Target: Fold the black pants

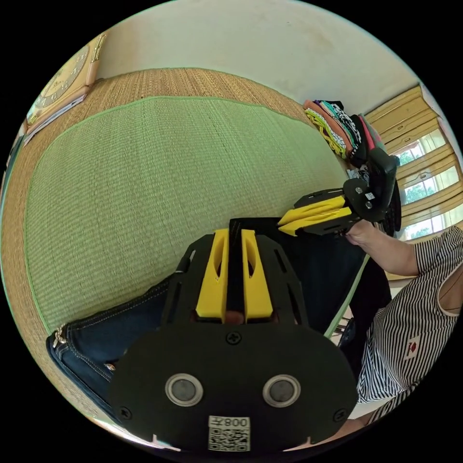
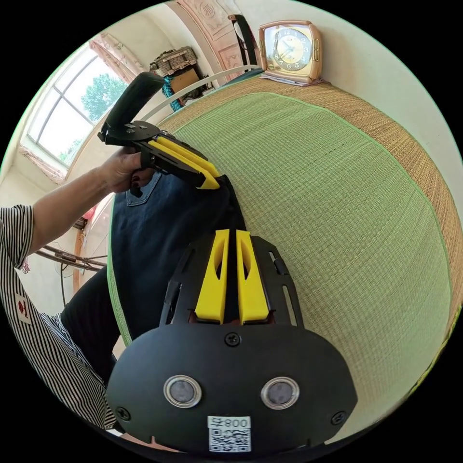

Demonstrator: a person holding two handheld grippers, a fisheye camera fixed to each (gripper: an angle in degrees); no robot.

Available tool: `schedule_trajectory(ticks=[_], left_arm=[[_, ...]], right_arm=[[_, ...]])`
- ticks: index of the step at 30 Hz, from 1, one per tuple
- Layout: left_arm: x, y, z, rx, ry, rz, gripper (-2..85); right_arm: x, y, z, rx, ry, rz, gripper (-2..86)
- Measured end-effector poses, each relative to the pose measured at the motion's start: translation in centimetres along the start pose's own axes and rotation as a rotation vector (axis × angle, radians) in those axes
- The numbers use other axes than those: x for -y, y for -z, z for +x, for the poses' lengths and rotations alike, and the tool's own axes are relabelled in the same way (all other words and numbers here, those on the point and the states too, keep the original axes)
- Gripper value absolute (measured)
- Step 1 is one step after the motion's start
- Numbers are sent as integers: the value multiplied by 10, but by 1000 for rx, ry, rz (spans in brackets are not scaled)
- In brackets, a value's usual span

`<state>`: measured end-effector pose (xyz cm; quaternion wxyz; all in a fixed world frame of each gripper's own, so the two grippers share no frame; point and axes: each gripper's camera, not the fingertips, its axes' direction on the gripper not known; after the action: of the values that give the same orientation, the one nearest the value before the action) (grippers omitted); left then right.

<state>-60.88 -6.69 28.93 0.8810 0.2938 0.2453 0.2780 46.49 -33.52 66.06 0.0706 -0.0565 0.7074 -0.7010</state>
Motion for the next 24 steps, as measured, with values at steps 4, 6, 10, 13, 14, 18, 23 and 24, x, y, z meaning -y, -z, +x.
schedule_trajectory(ticks=[4, 6, 10, 13, 14, 18, 23, 24], left_arm=[[-16, 64, 14, -17, -6, 158, 25], [-24, 86, 18, -24, 8, 218, 22], [-30, 129, 26, -18, 18, 297, 22], [-29, 153, 30, -6, 1, 296, 25], [-29, 162, 31, -10, 0, 300, 26], [-29, 191, 31, -28, -8, 321, 28], [-30, 226, 33, 16, -11, 300, 27], [-32, 230, 32, 10, -14, 304, 26]], right_arm=[[3, 24, 1, 45, 1, 89, 4], [3, 40, 8, 106, -44, 161, 2], [14, 53, 6, 96, -51, 187, 4], [23, 68, 4, 92, -60, 262, 14], [27, 76, 5, 101, -51, 302, 23], [68, 65, 3, 150, 47, 247, 93], [108, 33, 10, 293, 121, 93, 82], [112, 28, 15, 324, 113, 72, 73]])
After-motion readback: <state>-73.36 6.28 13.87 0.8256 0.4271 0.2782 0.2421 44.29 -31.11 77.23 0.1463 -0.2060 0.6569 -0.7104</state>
